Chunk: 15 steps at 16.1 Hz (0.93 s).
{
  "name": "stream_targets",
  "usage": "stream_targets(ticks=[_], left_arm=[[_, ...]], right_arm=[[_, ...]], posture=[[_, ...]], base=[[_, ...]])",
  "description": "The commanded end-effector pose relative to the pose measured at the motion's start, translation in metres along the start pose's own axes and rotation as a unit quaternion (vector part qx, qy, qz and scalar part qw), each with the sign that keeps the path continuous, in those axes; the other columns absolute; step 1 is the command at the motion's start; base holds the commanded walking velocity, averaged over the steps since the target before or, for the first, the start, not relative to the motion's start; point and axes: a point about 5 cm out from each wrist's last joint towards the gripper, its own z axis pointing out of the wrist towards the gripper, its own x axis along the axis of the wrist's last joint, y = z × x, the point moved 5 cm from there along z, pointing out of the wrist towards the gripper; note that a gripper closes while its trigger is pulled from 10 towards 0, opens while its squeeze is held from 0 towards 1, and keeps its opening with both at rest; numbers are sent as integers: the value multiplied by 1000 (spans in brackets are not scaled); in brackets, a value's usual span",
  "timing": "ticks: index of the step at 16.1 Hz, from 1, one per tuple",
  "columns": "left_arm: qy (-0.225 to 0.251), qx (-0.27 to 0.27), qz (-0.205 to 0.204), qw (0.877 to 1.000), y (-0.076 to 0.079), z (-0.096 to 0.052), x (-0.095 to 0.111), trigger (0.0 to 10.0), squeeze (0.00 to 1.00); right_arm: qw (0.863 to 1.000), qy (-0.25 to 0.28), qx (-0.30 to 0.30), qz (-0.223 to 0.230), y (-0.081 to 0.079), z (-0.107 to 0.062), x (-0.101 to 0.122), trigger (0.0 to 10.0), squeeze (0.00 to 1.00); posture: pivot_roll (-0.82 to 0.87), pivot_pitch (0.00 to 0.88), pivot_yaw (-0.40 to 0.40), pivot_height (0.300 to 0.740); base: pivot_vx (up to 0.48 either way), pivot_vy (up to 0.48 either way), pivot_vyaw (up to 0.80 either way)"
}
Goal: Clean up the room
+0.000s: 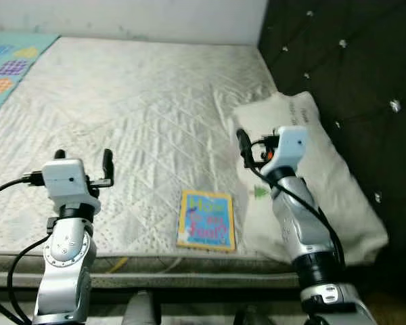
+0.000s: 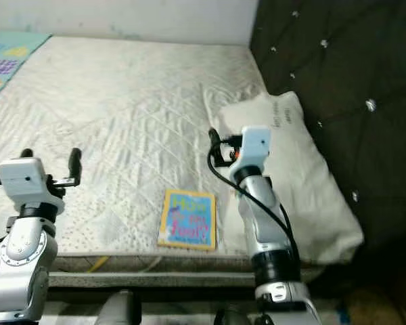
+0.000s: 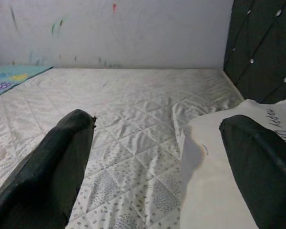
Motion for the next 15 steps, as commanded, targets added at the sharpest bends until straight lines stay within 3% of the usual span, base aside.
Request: stream_targets(ticks=[1,5,6,8,13,15], left_arm=[[0,-8,-3,1000,4,-2,2,10000,0],[-11,-12,6,1000,11,-10,-6,10000,0],[-13,-4,-8,1000,11,-9,-6,10000,0],[-27,-15,-19,999,18,-14,-14,10000,0],[-59,-50,-5,997,40,-16,-34,10000,0],[-67,-59,-17,996,48,-20,-38,10000,0]], right_arm=[[1000,5,-4,-6,5,-2,5,10000,0],[1000,-4,-5,-13,4,-7,-1,10000,0],[1000,-6,-4,-8,3,-7,-1,10000,0],[1000,-12,4,-12,-3,-12,-5,10000,0],[1000,-17,-20,-1,7,-13,-10,10000,0],[999,-25,-19,2,8,-16,-15,10000,0]], posture=[[116,0,-51,731],[110,0,-59,740],[108,0,-61,740],[92,0,-58,740],[82,0,-31,740],[82,0,-29,740]], base=[[0,0,0],[0,0,0],[0,0,0],[0,0,0],[0,0,0],[0,0,0]])
